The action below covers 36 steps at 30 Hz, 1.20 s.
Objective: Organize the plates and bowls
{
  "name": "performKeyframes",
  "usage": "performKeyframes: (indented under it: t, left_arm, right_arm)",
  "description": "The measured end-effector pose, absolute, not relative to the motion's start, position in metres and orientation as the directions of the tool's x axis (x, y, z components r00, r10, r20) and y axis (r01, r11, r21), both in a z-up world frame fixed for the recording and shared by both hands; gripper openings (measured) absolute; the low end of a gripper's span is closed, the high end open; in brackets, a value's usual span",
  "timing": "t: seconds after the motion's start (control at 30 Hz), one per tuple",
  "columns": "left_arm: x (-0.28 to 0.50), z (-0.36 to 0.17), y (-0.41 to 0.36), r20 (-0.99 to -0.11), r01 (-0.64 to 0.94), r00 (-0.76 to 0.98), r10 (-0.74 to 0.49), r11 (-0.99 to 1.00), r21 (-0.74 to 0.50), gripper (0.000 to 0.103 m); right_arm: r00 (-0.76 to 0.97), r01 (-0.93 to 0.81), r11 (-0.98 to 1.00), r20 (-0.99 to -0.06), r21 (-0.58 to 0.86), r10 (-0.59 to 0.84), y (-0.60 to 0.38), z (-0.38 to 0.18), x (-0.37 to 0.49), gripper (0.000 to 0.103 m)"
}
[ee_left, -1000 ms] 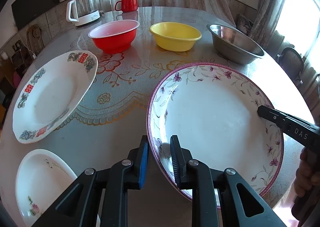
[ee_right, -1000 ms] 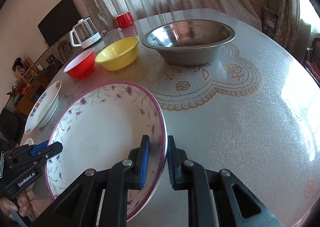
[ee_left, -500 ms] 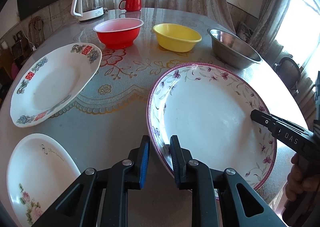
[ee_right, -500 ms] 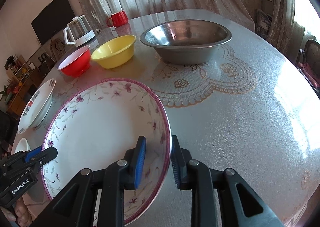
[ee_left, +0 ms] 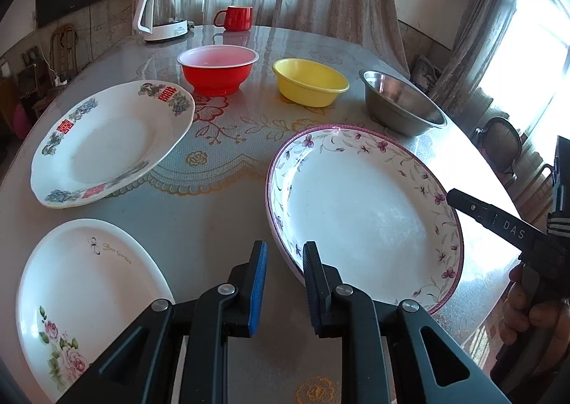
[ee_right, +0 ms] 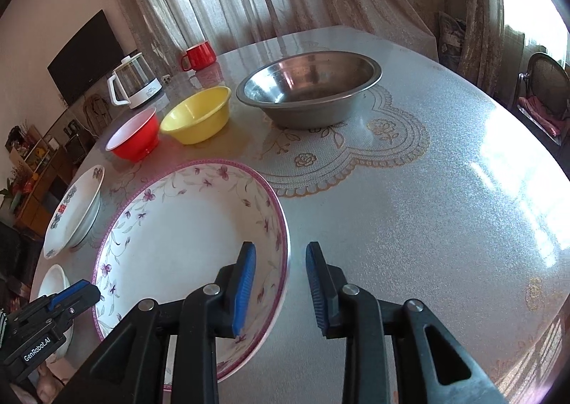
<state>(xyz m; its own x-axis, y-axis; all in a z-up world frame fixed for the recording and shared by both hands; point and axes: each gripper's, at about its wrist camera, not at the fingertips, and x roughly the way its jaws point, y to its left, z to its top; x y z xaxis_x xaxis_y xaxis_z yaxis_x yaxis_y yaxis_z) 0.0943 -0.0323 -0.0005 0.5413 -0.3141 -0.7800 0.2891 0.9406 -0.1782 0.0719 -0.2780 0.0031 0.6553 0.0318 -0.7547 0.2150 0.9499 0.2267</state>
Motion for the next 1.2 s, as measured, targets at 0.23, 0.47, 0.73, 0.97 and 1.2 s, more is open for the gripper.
performKeyframes:
  t: [0.23,0.47,0.73,0.97,1.2]
  left_arm:
    - [0.101,0.008,-0.016,-0.769,0.256,0.566,-0.299,0.95,-0.181,0.021]
    - [0.108,0.013,0.003,-0.759,0.226,0.579,-0.298,0.953,-0.201,0.021]
    - [0.116,0.019,0.038,-0.757,0.179,0.588,-0.284,0.959,-0.221,0.025]
    - [0.122,0.038,0.085,-0.729,0.109,0.645,-0.229,0.972,-0.209,0.025]
    - [0.146,0.032,0.146,-0.739,-0.027,0.659,-0.138,0.978,-0.207,0.025]
  right_arm:
    - [0.651,0.175,0.952,-0.755,0.251,0.08,-0.259,0.011,0.096,0.029]
    - [0.67,0.117,0.956,-0.732,0.268,0.124,-0.238,0.018,0.098,0.029]
    - [0.633,-0.055,0.921,-0.7,0.385,0.331,-0.195,0.022,0.12,0.03]
    - [0.561,-0.171,0.855,-0.665,0.49,0.493,-0.15,0.022,0.15,0.03]
    - [0.511,-0.187,0.813,-0.652,0.552,0.56,-0.119,0.014,0.183,0.03]
